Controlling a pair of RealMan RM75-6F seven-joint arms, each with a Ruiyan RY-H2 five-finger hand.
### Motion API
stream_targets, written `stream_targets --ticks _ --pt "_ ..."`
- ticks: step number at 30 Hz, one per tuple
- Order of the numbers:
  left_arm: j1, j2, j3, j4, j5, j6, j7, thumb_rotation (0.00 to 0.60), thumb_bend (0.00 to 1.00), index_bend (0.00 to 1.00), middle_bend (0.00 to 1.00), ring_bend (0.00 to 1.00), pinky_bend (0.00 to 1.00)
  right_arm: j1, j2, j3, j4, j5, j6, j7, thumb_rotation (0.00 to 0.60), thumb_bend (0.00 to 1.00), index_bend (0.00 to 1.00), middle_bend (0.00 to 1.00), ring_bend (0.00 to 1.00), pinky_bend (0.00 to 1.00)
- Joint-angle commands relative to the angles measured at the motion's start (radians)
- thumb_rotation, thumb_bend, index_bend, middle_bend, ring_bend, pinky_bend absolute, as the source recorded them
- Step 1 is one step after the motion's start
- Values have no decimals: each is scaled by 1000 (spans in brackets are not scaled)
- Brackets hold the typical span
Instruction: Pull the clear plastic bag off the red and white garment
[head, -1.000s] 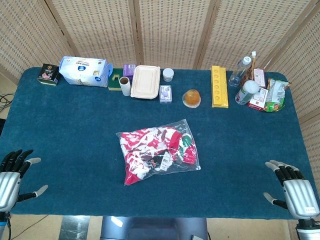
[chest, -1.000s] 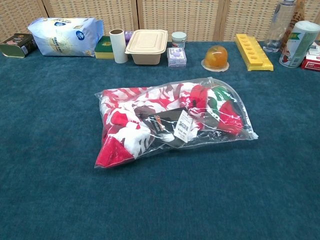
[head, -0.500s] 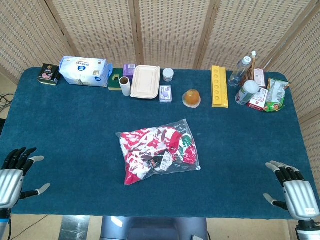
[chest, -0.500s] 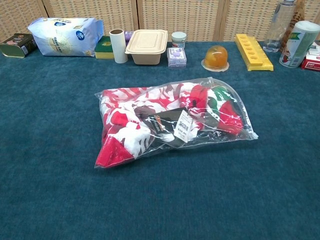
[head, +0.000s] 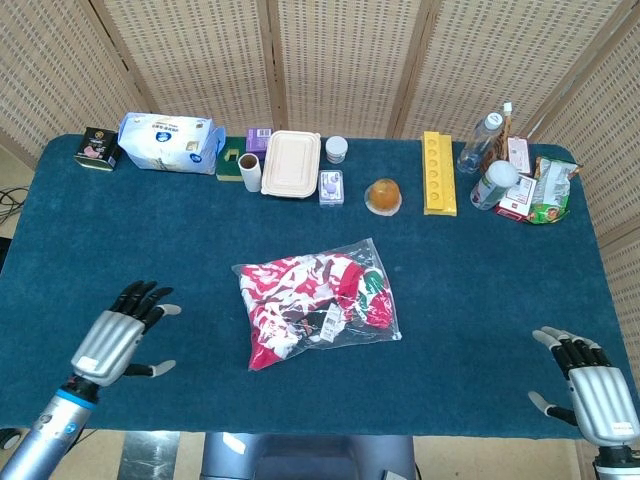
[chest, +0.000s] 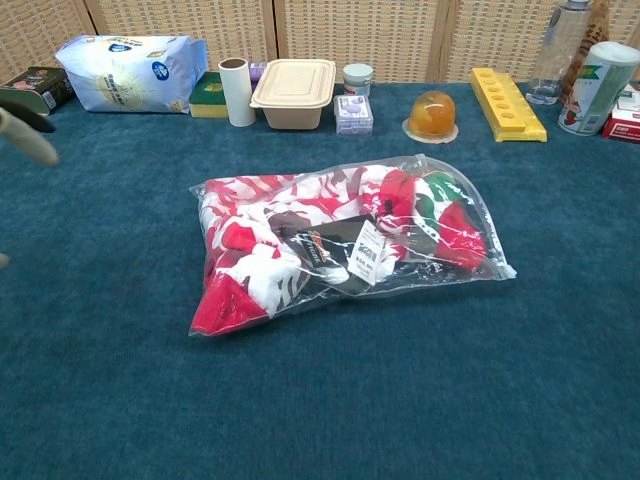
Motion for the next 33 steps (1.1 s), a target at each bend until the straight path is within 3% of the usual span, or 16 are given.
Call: stream_targets --ticks 1,6,13,19,25,33 --pt "-83 -82 -43 -19 -43 -92 75 600 45 269 150 79 52 1 2 -1 3 -1 -2 2 600 108 204 239 233 215" --pt "-171 -210 -82 24 -123 -185 234 600 45 219 149 71 52 3 5 1 12 9 -11 22 600 108 204 239 233 216" --pt "-257 -399 -124 119 -223 -216 406 600 31 4 51 0 52 4 2 7 34 35 -25 47 600 108 204 239 233 216" --pt "-321 -529 -151 219 -320 -243 480 600 21 0 25 0 52 8 3 10 41 51 -41 58 600 109 204 239 233 216" --pt "-379 -566 -185 306 -381 -261 513 600 21 0 24 0 52 8 5 12 37 61 -46 60 600 108 204 239 233 216" --pt "-441 -538 -237 414 -455 -294 506 600 21 0 25 0 52 11 3 9 5 61 -60 24 600 108 204 239 233 215"
